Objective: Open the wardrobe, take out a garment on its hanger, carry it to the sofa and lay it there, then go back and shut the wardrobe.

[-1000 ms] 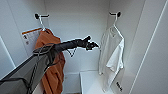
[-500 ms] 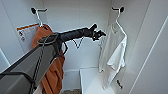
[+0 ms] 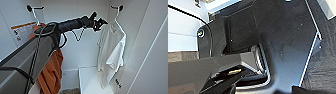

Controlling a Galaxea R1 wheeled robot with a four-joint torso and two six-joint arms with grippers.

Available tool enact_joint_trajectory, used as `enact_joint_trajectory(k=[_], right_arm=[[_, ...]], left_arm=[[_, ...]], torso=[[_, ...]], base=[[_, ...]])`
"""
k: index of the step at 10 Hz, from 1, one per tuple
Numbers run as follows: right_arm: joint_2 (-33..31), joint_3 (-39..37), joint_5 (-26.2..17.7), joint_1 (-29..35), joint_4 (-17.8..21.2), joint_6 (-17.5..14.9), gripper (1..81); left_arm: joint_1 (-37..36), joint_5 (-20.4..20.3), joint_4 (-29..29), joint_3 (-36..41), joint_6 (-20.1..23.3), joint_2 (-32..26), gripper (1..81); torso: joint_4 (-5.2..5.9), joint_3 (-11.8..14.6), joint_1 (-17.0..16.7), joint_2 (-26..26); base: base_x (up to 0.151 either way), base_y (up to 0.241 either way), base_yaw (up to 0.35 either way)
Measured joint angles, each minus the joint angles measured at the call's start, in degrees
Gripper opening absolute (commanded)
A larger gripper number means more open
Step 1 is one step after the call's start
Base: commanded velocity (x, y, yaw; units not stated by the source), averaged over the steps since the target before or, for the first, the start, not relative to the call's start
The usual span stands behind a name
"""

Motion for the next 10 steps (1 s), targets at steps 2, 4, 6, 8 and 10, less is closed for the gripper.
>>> enact_joint_trajectory(k=[2,4,6,8,10], right_arm=[[0.02,0.0,-0.09,-0.46,0.0,0.04,81.1],[0.02,0.0,0.0,-0.41,0.02,0.09,81.1],[0.05,0.0,-0.02,-0.41,0.02,0.1,81.1],[0.22,0.0,0.0,-0.44,0.02,0.12,81.1],[0.22,0.0,-0.02,-0.48,0.5,0.12,81.1]], left_arm=[[1.27,-0.44,-0.06,3.55,0.0,0.09,81.1],[1.4,-3.47,-0.32,9.7,0.0,-0.63,81.1],[1.32,-6.68,-0.45,11.87,0.0,-2.21,81.1],[1.29,-11.23,-0.45,11.35,0.0,-2.29,81.1],[1.32,-12.79,-0.41,8.98,0.0,-0.41,81.1]], torso=[[-0.83,0.0,0.0,0.0],[-0.83,0.0,0.0,0.0],[-0.83,0.0,0.0,0.0],[-0.83,0.0,0.0,0.0],[-0.83,0.0,0.0,0.0]], base=[[0.0,0.0,0.0],[0.0,0.0,0.0],[0.0,0.0,0.0],[0.0,0.0,0.0],[0.0,0.0,0.0]])
